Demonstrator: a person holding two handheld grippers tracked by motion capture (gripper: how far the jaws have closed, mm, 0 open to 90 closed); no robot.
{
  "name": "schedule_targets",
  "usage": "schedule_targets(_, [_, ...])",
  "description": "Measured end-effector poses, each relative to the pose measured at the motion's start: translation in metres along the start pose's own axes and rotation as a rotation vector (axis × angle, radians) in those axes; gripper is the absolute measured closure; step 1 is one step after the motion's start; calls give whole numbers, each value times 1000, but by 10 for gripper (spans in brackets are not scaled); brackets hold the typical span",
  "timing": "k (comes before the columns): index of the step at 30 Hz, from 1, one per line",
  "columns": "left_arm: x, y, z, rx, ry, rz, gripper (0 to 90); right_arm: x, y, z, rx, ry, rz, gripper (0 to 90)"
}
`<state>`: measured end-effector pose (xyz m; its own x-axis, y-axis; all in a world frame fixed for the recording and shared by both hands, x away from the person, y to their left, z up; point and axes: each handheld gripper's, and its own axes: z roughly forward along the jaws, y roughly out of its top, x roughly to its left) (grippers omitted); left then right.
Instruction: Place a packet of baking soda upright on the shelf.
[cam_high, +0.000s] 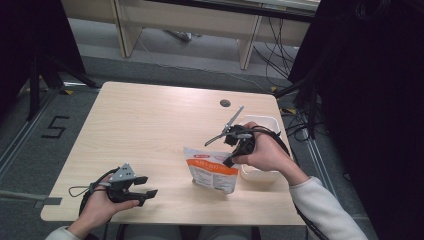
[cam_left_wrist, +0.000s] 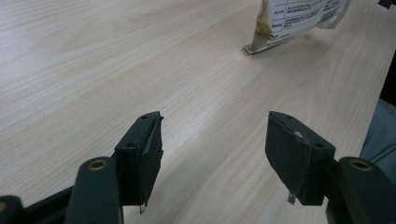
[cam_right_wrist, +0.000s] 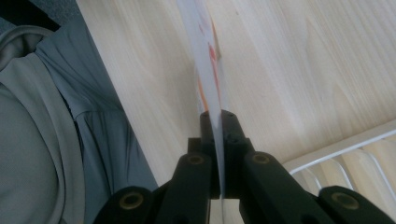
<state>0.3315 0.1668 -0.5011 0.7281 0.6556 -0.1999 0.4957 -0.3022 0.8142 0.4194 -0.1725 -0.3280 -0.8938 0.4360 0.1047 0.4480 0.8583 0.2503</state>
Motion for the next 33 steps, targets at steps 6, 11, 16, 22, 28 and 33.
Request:
schedule_targets(6, [0, 0, 0, 2, -1, 1, 359, 0, 1, -8, 7, -4, 1, 900])
schedule_targets(11, [0, 0, 0, 0, -1, 0, 359, -2, 0, -14, 6, -20, 4, 900])
schedule_targets(16, [0, 0, 0, 9, 0, 7, 359, -5, -1, -21, -2, -27, -2, 900])
schedule_targets(22, [0, 0, 0, 2, -1, 1, 359, -9, -2, -33, -6, -39, -2, 900])
schedule_targets(28, [0, 0, 0, 2, -2, 1, 359, -14, -3, -43, -13, -48, 16, 900])
schedule_targets(33, [0, 0, 0, 1, -1, 0, 359, -19, -4, -52, -33, -47, 11, 900])
